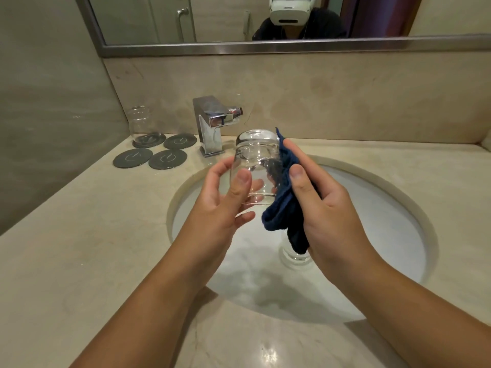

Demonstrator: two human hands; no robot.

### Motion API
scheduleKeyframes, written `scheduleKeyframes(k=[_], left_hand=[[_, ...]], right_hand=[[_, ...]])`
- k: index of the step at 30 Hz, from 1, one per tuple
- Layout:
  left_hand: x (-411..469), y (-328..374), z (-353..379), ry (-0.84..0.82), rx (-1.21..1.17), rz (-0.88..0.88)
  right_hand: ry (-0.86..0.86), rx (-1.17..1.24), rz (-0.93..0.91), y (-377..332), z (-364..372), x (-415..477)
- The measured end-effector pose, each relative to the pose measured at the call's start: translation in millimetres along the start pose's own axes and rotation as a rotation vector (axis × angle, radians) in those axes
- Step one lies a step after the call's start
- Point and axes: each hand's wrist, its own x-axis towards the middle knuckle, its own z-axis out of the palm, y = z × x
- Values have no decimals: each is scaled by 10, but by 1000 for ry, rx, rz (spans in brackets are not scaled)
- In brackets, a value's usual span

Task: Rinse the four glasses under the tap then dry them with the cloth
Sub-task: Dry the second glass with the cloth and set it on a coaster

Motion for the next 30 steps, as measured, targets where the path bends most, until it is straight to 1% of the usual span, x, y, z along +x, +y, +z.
scheduleKeyframes(k=[2, 6, 9, 13, 18, 25, 30], left_hand=[[6, -12, 7, 23, 74, 6], [0, -16, -7, 39, 27, -10], [-28, -15, -26, 34, 107, 23], [-52, 35, -45, 20, 21, 23], [-45, 62, -1, 26, -135, -70], [-33, 34, 27, 30, -39, -137], [-44, 65, 2, 65, -51, -135]], right_hand=[[25, -44, -21, -8, -8, -5], [4, -75, -23, -35, 40, -46], [-15, -112, -47, -33, 57, -48], [-22, -90, -36, -46, 39, -39], [-16, -34, -11, -42, 34, 7], [6, -131, -18, 25, -9, 21], [7, -91, -40, -27, 13, -36]])
